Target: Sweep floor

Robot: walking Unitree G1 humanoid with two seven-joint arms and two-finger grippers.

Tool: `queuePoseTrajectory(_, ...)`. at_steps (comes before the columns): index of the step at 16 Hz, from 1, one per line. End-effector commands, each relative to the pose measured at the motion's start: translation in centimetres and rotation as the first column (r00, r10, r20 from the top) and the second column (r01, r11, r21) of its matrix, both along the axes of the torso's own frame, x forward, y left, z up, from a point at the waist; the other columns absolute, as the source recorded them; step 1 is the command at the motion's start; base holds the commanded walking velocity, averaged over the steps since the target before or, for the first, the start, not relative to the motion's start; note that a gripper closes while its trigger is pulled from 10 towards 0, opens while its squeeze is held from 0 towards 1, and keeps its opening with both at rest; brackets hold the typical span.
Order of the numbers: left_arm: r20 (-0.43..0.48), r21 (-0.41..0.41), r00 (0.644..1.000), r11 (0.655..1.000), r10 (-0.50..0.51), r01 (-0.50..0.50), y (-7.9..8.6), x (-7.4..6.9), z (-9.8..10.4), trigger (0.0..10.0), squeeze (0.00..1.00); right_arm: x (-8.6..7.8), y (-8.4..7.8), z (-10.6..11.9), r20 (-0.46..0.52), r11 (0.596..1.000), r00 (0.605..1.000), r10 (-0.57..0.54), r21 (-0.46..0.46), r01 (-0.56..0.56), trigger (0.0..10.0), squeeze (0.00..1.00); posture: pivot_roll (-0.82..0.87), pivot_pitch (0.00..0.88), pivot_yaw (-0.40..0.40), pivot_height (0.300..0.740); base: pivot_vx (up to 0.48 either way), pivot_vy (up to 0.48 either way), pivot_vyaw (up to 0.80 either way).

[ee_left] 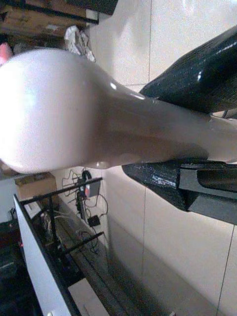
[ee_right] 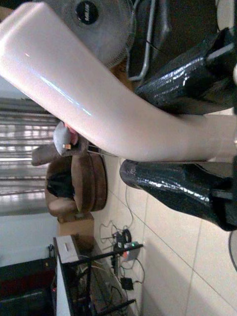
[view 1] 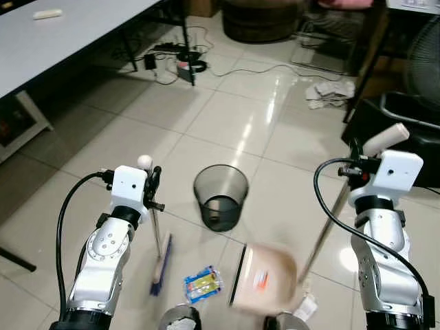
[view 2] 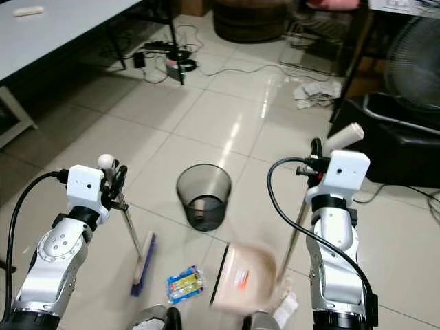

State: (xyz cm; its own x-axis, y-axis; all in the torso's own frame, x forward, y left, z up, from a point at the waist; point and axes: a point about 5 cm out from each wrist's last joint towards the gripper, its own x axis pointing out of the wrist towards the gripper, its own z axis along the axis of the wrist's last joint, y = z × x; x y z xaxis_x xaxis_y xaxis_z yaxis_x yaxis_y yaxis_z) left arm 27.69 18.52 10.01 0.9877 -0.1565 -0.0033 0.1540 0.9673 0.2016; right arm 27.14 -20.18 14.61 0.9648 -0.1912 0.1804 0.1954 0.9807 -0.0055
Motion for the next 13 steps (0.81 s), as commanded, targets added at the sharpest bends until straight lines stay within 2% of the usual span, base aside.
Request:
queuePoseTrajectory(1, 0.051, 0.026, 0.999, 1.0, -0.012, 0.011, 0.0, 0.26, 1.03, 10.0, 0.0, -0.11, 0.35, -0.02, 0.003, 0.999, 1.0, 0.014, 0.03, -0.014, 10.0, 0.0, 0.02, 0.075, 0.065, 0.74, 0.0, 0.326, -0.54)
queuePoseTrajectory(13, 0.058, 0.03, 0.998, 0.999, -0.024, 0.023, 0.02, 0.46, 1.05, 10.0, 0.0, -0.35, 0.98, -0.78, -0.023, 0.997, 0.999, 0.029, 0.067, -0.027, 10.0, 0.0, 0.02, 0.061, 0.064, 0.74, 0.0, 0.342, -0.58)
